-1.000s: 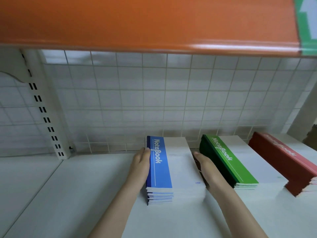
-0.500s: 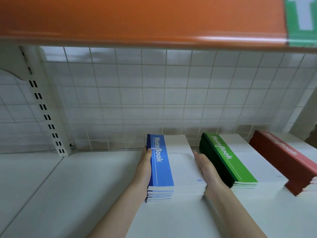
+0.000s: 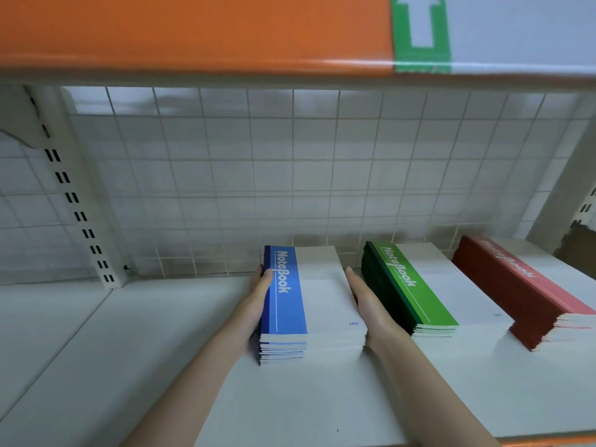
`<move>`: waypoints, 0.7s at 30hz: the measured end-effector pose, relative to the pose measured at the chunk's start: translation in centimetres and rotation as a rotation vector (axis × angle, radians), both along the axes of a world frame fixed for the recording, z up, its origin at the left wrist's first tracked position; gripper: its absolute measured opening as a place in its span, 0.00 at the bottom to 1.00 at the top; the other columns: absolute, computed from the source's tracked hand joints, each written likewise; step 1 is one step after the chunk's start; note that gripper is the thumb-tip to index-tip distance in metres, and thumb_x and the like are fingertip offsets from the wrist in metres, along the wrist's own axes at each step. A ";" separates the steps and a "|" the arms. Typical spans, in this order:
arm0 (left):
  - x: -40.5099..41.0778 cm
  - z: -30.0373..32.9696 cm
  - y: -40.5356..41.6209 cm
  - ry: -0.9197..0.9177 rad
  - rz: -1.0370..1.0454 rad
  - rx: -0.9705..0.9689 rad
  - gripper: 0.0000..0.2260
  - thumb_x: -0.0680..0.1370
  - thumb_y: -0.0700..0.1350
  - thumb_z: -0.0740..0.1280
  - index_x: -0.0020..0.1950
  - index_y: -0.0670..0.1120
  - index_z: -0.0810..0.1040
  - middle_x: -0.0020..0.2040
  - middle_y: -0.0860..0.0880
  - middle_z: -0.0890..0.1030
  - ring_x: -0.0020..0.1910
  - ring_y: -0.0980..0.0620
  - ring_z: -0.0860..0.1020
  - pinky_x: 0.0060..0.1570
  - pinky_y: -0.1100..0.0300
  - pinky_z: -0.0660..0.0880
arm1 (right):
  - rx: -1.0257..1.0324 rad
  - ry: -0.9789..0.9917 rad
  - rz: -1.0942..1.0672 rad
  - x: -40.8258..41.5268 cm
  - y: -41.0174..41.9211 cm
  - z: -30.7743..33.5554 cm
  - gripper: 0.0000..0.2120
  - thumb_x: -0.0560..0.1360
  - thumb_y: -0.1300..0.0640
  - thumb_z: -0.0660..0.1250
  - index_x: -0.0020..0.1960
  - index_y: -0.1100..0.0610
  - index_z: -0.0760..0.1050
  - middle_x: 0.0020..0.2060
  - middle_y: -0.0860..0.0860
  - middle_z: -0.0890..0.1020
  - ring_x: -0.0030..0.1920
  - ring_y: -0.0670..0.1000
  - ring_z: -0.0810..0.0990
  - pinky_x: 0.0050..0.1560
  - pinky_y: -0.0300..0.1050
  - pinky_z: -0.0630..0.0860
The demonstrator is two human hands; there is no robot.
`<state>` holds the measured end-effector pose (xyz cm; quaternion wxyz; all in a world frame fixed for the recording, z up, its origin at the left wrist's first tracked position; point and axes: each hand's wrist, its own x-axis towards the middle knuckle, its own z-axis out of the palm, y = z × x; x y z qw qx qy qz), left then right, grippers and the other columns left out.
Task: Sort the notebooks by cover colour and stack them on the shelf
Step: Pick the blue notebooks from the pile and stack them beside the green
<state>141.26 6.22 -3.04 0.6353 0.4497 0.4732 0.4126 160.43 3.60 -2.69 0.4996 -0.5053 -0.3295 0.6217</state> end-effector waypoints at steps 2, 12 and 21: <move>-0.6 0.4 -0.3 0.035 -0.043 0.031 0.21 0.74 0.67 0.59 0.59 0.56 0.77 0.51 0.54 0.84 0.47 0.56 0.83 0.40 0.62 0.78 | 0.014 -0.080 0.055 0.2 -0.6 0.7 0.23 0.75 0.35 0.59 0.48 0.51 0.84 0.47 0.53 0.85 0.47 0.54 0.84 0.47 0.46 0.78; -3.1 -2.5 -5.6 0.145 -0.203 0.438 0.43 0.69 0.40 0.77 0.77 0.53 0.55 0.70 0.58 0.71 0.68 0.58 0.71 0.61 0.59 0.73 | 0.495 -0.491 0.073 0.8 -6.1 -1.7 0.33 0.59 0.36 0.77 0.60 0.28 0.68 0.56 0.32 0.78 0.56 0.33 0.77 0.47 0.27 0.73; -3.0 -2.6 -5.6 0.472 -0.054 0.605 0.39 0.72 0.47 0.74 0.77 0.55 0.56 0.67 0.62 0.72 0.65 0.63 0.71 0.66 0.53 0.70 | 0.485 -0.682 0.045 1.6 -5.7 -2.7 0.45 0.62 0.49 0.78 0.74 0.50 0.61 0.59 0.36 0.77 0.58 0.32 0.75 0.57 0.27 0.70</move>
